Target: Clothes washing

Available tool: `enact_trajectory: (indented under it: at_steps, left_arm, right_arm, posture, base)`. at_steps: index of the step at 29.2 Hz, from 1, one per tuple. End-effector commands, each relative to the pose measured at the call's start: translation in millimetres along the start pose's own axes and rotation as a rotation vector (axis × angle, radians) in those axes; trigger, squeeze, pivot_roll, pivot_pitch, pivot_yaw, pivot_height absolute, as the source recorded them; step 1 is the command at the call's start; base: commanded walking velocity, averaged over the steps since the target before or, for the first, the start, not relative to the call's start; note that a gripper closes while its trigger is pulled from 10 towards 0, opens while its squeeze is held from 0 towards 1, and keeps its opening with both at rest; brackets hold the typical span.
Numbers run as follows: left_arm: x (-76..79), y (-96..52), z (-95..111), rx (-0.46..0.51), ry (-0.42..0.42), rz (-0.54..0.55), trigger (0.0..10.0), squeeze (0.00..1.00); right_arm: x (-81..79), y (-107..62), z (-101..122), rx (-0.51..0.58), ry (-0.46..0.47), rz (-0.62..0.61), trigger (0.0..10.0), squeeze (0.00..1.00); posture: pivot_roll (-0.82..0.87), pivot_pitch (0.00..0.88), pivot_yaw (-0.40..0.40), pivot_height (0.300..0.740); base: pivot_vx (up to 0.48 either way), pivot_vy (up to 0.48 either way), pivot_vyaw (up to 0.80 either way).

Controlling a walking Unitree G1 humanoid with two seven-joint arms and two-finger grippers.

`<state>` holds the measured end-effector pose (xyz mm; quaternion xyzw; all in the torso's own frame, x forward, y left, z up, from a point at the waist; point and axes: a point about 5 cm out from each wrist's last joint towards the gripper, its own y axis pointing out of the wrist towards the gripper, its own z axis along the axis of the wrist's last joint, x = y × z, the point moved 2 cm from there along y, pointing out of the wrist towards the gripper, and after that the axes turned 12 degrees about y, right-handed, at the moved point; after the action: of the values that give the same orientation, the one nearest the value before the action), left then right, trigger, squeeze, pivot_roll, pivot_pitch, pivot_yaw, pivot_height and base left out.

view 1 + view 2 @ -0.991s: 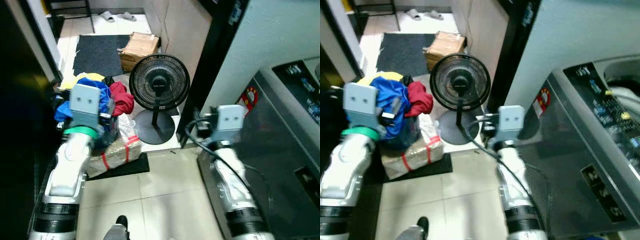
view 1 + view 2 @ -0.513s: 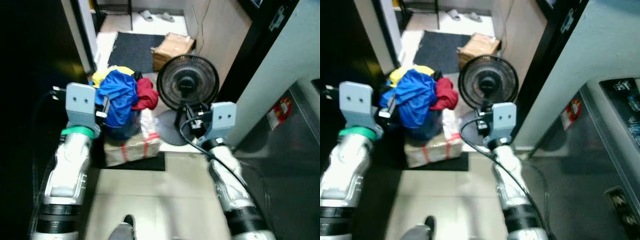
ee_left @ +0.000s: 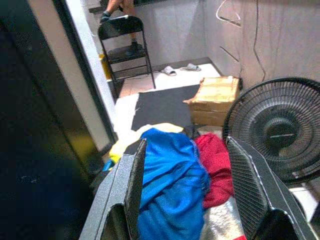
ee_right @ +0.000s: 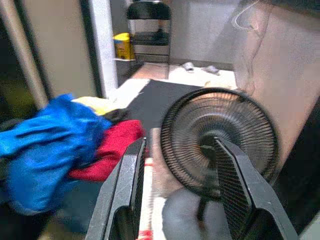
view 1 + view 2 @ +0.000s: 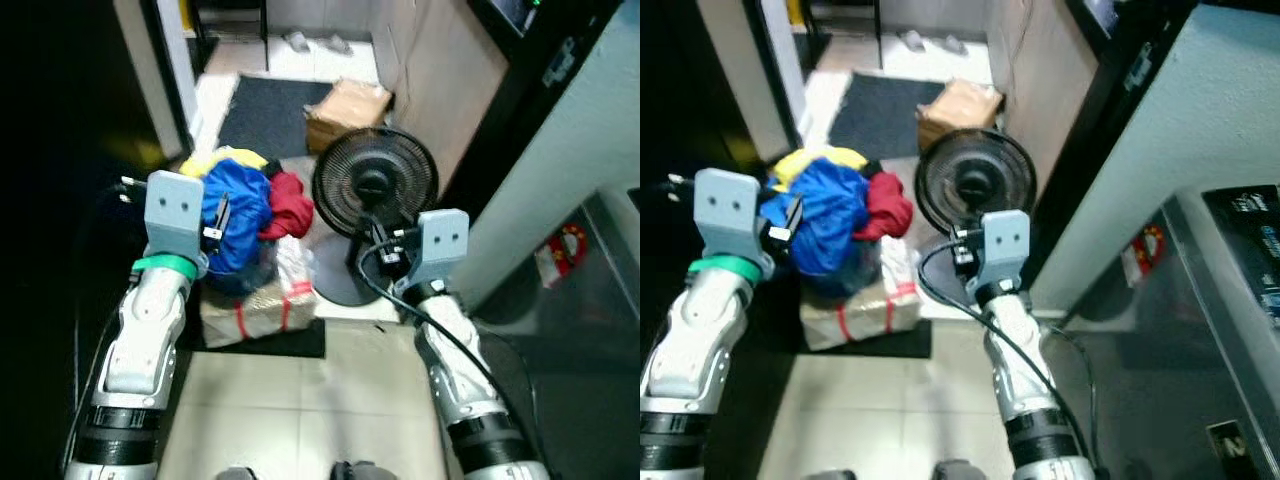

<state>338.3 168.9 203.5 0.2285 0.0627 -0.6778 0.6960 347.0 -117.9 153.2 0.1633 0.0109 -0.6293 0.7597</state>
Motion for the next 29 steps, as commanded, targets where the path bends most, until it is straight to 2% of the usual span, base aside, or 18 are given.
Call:
enact_trajectory:
  at_steps: [1,6,19,29]
  left_arm:
    - [-3.5,-2.1,-6.1,-0.020,0.011,0.008,10.0,0.00]
    - [-3.1,-1.8,-6.7,-0.021,0.011,0.010,10.0,0.00]
    - [-3.3,-1.1,-7.4,-0.021,0.013,0.013,10.0,0.00]
    - [-4.6,-0.6,-7.6,-0.024,0.011,0.017,10.0,0.00]
  right_arm:
    - [-2.8,-1.6,-4.9,-0.015,0.007,0.006,10.0,0.00]
    - [-3.1,-0.9,-5.5,-0.019,-0.010,0.011,10.0,0.00]
    - [-2.6,-0.3,-6.8,-0.025,-0.018,0.011,10.0,0.00]
    - [-2.5,0.1,-7.2,-0.026,-0.009,0.005,10.0,0.00]
  posture:
    - [0.07,0.057,-0.033,0.740]
    - [0.07,0.052,-0.035,0.740]
    - [0.07,0.051,-0.036,0.740]
    - [0.07,0.058,-0.035,0.740]
  base:
    - [0.446,0.000,0.00]
    - [0.446,0.000,0.21]
    - [0.432,0.000,0.79]
    - [0.414,0.000,0.00]
